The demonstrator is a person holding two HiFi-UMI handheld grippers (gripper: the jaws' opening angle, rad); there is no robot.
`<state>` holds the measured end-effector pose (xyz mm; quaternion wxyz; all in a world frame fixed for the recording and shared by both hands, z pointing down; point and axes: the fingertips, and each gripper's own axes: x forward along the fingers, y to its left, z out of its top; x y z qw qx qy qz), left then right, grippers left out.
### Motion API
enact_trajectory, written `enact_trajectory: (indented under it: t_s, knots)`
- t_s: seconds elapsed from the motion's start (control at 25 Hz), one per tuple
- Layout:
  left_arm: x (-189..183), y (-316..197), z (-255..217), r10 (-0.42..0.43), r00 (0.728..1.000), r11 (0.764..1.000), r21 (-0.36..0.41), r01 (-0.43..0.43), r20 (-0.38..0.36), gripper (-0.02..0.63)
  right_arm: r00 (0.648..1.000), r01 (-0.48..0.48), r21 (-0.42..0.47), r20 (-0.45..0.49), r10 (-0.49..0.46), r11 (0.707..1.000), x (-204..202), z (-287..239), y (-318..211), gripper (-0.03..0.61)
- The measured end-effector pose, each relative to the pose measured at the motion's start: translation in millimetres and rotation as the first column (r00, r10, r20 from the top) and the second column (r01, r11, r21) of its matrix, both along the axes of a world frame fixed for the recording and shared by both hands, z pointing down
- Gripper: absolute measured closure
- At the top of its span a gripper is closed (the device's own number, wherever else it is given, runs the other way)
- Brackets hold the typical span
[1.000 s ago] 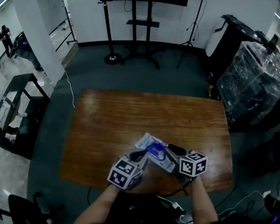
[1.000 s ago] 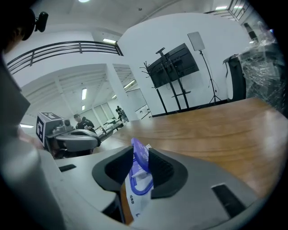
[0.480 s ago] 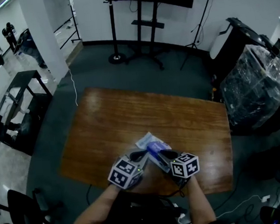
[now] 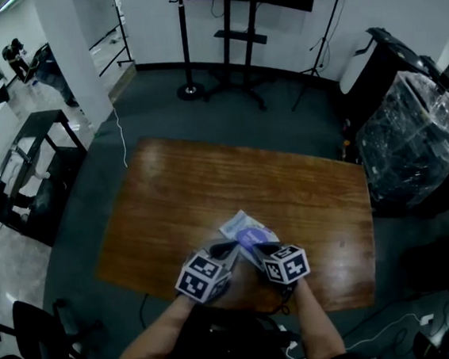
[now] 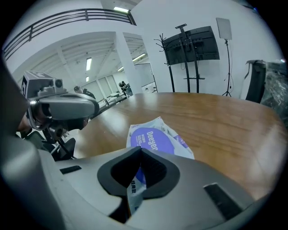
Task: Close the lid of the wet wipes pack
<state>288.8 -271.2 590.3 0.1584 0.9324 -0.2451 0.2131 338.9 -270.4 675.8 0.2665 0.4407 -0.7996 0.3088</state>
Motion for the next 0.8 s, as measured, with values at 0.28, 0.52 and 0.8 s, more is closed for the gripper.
enact_trajectory:
  t_s: [0.28, 0.52, 0.8]
  knots:
    - [-3, 0, 1, 0.001, 1.000, 1.000, -0.002, -0.001, 0.008, 0.614, 0.993, 0.013, -0.014, -0.114, -0.014, 1.000, -4, 4, -3, 0.568]
    - [-15, 3, -1, 0.031, 0.999, 1.000, 0.004, -0.031, 0.008, 0.614, 0.991, -0.030, 0.010, -0.129, 0.031, 0.999, -9, 2, -3, 0.569]
    - [-31, 9, -21, 0.116, 0.993, 0.993, 0.033, -0.115, -0.027, 0.614, 0.978, -0.194, 0.194, -0.044, 0.206, 0.962, -25, -55, 7, 0.569]
